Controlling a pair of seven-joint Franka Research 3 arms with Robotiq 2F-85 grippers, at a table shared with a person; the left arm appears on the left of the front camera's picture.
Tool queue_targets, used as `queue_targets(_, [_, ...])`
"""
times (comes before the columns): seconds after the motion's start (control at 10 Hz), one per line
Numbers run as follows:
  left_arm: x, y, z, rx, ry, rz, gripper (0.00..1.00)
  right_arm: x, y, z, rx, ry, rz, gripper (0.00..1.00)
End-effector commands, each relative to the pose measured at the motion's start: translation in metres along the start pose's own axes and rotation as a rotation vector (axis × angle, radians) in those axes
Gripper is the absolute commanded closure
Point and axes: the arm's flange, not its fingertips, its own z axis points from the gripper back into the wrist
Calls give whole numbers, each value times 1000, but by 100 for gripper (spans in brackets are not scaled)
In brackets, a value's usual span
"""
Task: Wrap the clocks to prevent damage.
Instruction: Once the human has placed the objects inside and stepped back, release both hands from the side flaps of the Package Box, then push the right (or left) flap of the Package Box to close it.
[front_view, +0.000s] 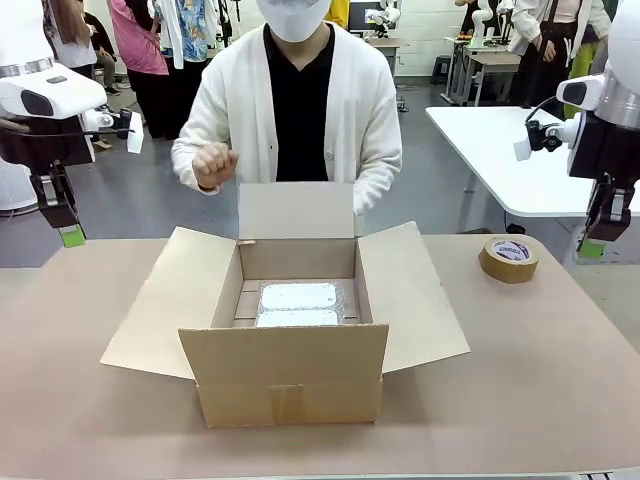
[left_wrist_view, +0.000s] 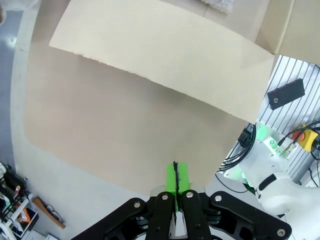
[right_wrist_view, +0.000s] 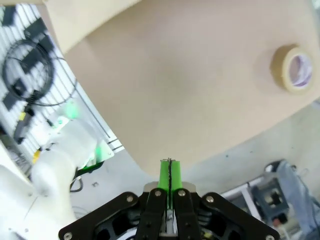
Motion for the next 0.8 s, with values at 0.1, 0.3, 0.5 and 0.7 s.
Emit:
queue_targets(0.1, [-3, -1, 3, 3, -2, 3, 100, -1, 1, 1, -9, 12, -19, 99])
queue_targets(0.3, [-3, -1, 3, 3, -2, 3, 100, -1, 1, 1, -9, 12, -19, 99])
queue_targets(0.5, [-3, -1, 3, 3, -2, 3, 100, -1, 1, 1, -9, 12, -19, 99])
queue_targets(0.7, [-3, -1, 3, 3, -2, 3, 100, -1, 1, 1, -9, 12, -19, 99])
